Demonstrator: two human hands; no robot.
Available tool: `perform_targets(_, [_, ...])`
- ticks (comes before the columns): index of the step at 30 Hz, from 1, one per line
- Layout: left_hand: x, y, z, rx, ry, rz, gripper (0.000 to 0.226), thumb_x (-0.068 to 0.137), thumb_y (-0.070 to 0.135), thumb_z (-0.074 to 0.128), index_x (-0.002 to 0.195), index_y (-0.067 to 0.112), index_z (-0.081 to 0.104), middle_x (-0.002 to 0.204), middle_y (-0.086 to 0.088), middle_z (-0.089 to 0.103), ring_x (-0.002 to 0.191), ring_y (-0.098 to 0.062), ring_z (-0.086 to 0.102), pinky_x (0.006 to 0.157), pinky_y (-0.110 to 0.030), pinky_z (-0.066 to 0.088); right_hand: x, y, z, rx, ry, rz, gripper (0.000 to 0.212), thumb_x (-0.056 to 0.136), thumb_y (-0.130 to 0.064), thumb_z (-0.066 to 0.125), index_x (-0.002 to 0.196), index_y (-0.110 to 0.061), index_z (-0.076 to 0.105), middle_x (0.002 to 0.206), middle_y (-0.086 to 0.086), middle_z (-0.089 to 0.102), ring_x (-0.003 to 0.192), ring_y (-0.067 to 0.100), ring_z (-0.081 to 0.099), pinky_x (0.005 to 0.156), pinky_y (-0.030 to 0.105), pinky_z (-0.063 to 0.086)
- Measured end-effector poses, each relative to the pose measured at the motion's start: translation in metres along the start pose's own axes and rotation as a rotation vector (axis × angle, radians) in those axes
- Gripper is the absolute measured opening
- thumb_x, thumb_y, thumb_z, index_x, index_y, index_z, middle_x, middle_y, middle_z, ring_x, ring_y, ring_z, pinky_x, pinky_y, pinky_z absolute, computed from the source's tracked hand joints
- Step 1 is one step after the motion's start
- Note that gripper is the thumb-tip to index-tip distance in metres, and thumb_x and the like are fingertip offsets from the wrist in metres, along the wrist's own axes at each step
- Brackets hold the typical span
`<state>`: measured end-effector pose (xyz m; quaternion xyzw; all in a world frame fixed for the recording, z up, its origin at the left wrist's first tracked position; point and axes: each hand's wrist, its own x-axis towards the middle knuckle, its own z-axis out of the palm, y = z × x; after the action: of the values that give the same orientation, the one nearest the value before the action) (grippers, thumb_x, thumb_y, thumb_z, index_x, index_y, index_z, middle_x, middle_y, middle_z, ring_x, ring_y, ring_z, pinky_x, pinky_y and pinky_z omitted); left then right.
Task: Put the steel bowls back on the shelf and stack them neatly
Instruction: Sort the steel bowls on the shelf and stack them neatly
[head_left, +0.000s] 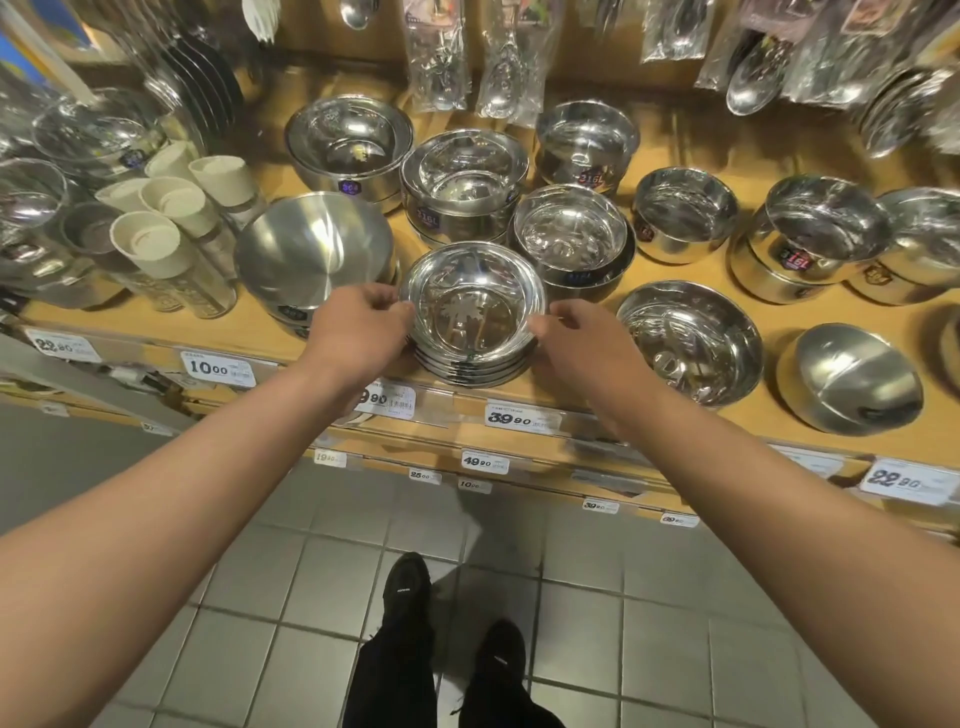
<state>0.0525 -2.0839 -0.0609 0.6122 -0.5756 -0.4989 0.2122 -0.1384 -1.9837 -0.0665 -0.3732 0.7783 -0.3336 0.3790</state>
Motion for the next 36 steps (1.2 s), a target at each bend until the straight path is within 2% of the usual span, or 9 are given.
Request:
perform_targets(4, [-0.023, 0.004, -0.006, 0.054, 0.086, 0.07, 0.028, 0.096, 0.029, 0.063, 0.12, 0.016, 0.07, 0.112, -0.003, 0.072, 0.11, -0.024, 0.067, 0.103, -0.046, 0.052, -0.035, 0.012, -0.028, 0.073, 0.041, -0.007, 0.039, 0.099, -0.045, 0.055, 0.133, -0.026, 0.061, 0.096, -0.023, 0.062, 0.079, -0.009, 0.06, 0.065, 0.016, 0.042])
perform_targets(9, [-0.071, 0.023, -0.006, 0.113, 0.179, 0.197, 0.019, 0.095, 0.026, 0.062, 0.113, 0.022, 0.069, 0.098, 0.003, 0.072, 0.096, -0.023, 0.069, 0.092, -0.041, 0.056, -0.078, 0.039, -0.083, 0.236, 0.175, 0.094, 0.015, 0.097, -0.025, 0.06, 0.094, -0.02, 0.074, 0.092, 0.003, 0.074, 0.087, 0.018, 0.069, 0.086, 0.044, 0.06])
perform_targets(12, [-0.09, 0.038, 0.014, 0.115, 0.141, 0.262, 0.013, 0.095, 0.021, 0.059, 0.101, 0.026, 0.069, 0.087, 0.012, 0.069, 0.086, -0.013, 0.066, 0.074, -0.024, 0.051, -0.088, 0.053, -0.114, 0.262, 0.27, 0.151, 0.018, 0.098, -0.022, 0.059, 0.11, -0.016, 0.071, 0.106, 0.008, 0.073, 0.101, 0.025, 0.07, 0.096, 0.051, 0.056])
perform_targets(15, [-0.1, 0.049, 0.044, 0.134, -0.032, 0.297, 0.015, 0.095, 0.021, 0.059, 0.102, 0.023, 0.072, 0.089, 0.007, 0.071, 0.084, -0.012, 0.064, 0.074, -0.026, 0.051, -0.089, 0.066, -0.132, 0.227, 0.305, 0.182, 0.017, 0.098, -0.024, 0.057, 0.096, -0.014, 0.07, 0.093, 0.012, 0.071, 0.088, 0.024, 0.064, 0.096, 0.062, 0.053])
perform_targets(19, [-0.104, 0.05, 0.078, 0.175, -0.265, 0.261, 0.016, 0.097, 0.021, 0.056, 0.105, 0.025, 0.069, 0.093, 0.009, 0.069, 0.086, -0.012, 0.066, 0.076, -0.027, 0.054, -0.078, 0.079, -0.132, 0.174, 0.318, 0.246, 0.017, 0.096, -0.024, 0.056, 0.106, -0.019, 0.068, 0.098, 0.003, 0.07, 0.097, 0.023, 0.065, 0.099, 0.054, 0.054])
perform_targets(25, [-0.084, 0.042, 0.112, 0.237, -0.374, 0.221, 0.031, 0.099, 0.017, 0.053, 0.127, 0.014, 0.064, 0.092, 0.002, 0.071, 0.067, 0.0, 0.065, 0.055, -0.011, 0.048, -0.048, 0.081, -0.118, 0.187, 0.294, 0.281, 0.06, 0.095, -0.024, 0.062, 0.151, -0.012, 0.043, 0.117, 0.005, 0.067, 0.108, 0.028, 0.067, 0.101, 0.05, 0.053])
perform_targets(28, [-0.07, 0.048, 0.123, 0.198, -0.395, 0.177, 0.028, 0.096, 0.013, 0.053, 0.121, 0.016, 0.066, 0.096, 0.0, 0.071, 0.076, -0.015, 0.065, 0.071, -0.031, 0.057, -0.039, 0.081, -0.118, 0.143, 0.313, 0.275, 0.045, 0.095, -0.02, 0.063, 0.139, -0.014, 0.056, 0.102, 0.002, 0.071, 0.098, 0.03, 0.07, 0.094, 0.054, 0.056])
perform_targets(32, [-0.058, 0.057, 0.133, 0.186, -0.428, 0.18, 0.027, 0.096, 0.013, 0.057, 0.096, 0.041, 0.059, 0.091, 0.012, 0.066, 0.071, -0.012, 0.066, 0.061, -0.022, 0.054, -0.037, 0.083, -0.12, 0.14, 0.277, 0.291, 0.032, 0.09, -0.008, 0.065, 0.118, -0.023, 0.065, 0.093, 0.003, 0.077, 0.083, 0.033, 0.074, 0.079, 0.057, 0.06])
perform_targets(36, [-0.053, 0.065, 0.141, 0.222, -0.436, 0.164, 0.036, 0.097, 0.012, 0.059, 0.133, 0.014, 0.055, 0.123, 0.004, 0.062, 0.08, 0.002, 0.063, 0.063, -0.005, 0.05, -0.036, 0.086, -0.126, 0.133, 0.272, 0.313, 0.028, 0.088, -0.007, 0.067, 0.103, -0.031, 0.067, 0.084, -0.003, 0.078, 0.077, 0.028, 0.075, 0.076, 0.053, 0.062])
